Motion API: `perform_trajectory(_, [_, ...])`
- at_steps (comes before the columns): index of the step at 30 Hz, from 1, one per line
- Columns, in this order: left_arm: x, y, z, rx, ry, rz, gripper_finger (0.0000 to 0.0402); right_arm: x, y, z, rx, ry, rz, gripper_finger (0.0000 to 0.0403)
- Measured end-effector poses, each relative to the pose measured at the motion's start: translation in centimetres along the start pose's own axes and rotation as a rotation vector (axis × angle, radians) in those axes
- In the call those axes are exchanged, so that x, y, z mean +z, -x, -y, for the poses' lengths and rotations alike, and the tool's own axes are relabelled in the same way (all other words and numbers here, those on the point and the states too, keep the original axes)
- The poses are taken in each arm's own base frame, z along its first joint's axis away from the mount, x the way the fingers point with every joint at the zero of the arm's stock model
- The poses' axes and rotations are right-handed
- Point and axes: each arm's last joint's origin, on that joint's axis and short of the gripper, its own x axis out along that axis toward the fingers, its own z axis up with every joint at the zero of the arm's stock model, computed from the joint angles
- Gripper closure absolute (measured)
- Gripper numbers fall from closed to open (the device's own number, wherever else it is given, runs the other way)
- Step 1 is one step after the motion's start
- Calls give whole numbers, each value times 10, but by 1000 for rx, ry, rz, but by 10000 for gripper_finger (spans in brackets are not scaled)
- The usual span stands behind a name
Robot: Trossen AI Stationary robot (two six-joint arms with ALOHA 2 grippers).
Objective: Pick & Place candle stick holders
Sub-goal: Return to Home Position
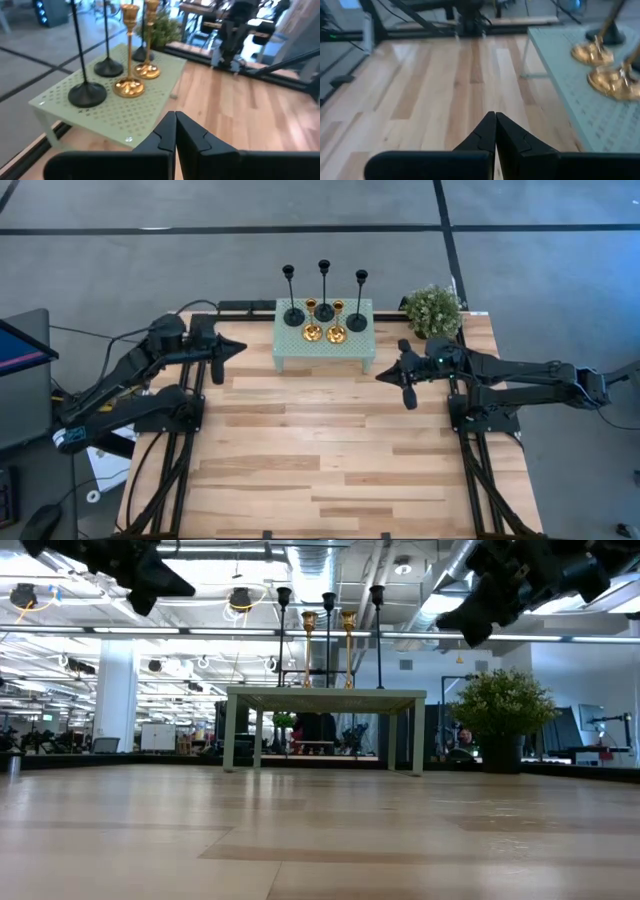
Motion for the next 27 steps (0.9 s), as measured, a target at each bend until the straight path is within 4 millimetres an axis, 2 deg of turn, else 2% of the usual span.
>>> perform_trajectory(10, [-26,29,16,-155,-64,144,399,10,25,-6,33,40,120,403])
perform_trajectory(15, [-39,41,22,-183,-89,210,397,18,42,-7,-53,29,222,403])
perform_trajectory(19, [-44,38,21,-203,-85,200,398,20,55,-7,-170,2,268,403])
perform_trajectory(27, [-46,37,22,-244,-73,206,397,18,70,-15,-188,12,290,403])
